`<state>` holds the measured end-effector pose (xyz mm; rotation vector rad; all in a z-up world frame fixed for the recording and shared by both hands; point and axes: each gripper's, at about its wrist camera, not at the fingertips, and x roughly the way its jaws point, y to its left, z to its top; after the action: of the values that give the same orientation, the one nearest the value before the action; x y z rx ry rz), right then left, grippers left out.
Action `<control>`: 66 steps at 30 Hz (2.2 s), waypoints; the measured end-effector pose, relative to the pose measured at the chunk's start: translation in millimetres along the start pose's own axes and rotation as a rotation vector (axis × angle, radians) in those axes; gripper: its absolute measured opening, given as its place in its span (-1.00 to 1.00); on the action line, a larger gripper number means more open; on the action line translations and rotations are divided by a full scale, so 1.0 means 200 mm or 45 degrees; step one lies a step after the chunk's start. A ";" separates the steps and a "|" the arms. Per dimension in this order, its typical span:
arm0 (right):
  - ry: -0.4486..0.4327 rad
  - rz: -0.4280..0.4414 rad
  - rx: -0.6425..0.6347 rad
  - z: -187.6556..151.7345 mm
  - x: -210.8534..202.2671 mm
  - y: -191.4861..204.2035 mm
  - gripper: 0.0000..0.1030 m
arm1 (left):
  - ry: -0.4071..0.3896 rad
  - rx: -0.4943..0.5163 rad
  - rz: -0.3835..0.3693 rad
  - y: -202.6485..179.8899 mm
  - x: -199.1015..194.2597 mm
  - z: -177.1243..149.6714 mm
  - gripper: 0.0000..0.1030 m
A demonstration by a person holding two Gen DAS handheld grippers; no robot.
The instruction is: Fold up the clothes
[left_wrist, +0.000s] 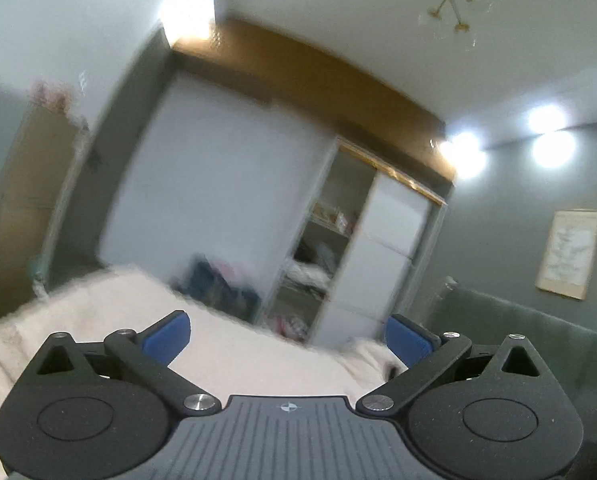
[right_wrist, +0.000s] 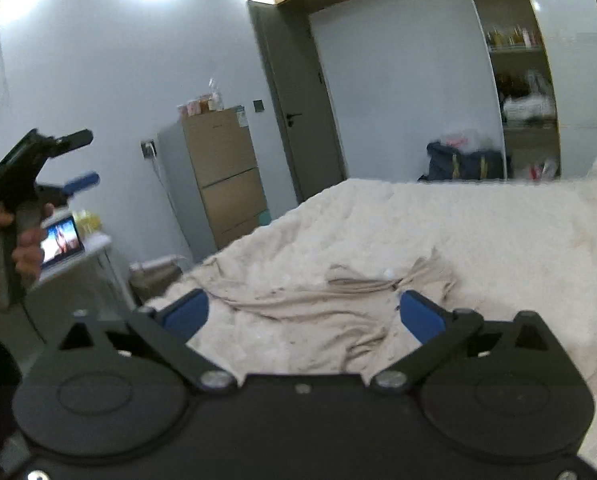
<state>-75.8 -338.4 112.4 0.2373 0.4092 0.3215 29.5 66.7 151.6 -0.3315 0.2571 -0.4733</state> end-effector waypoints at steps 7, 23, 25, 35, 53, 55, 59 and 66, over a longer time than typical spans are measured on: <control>0.210 -0.277 0.047 -0.41 0.42 -0.12 1.00 | 0.394 0.185 0.333 0.03 0.50 -0.77 0.99; 0.174 -0.274 -0.123 -0.92 0.52 -0.10 0.98 | 0.537 0.270 0.403 0.11 0.59 -1.21 0.99; 0.185 -0.267 -0.142 -0.92 0.52 -0.10 0.90 | 0.560 0.276 0.397 0.09 0.60 -1.20 0.99; 0.357 -0.186 -0.328 -1.00 0.68 0.03 0.51 | 0.736 0.279 0.355 0.11 0.70 -1.34 0.99; -0.141 -0.528 0.116 -0.82 0.47 -0.34 -0.98 | 0.809 0.542 0.269 -0.08 1.04 -1.57 0.90; -0.150 -0.544 0.152 -0.82 0.45 -0.38 -0.98 | 0.789 0.570 0.274 -0.09 1.08 -1.59 0.49; -0.150 -0.628 0.158 -0.83 0.43 -0.41 -0.97 | 0.858 0.637 0.292 -0.07 1.16 -1.65 -0.87; -0.185 -0.710 0.198 -0.86 0.38 -0.49 -0.97 | 0.740 0.328 0.097 0.06 0.95 -1.28 -0.93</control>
<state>-57.8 -374.0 -95.0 0.2858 0.3406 -0.2751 117.4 -79.1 -117.6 0.0760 0.7630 -0.5139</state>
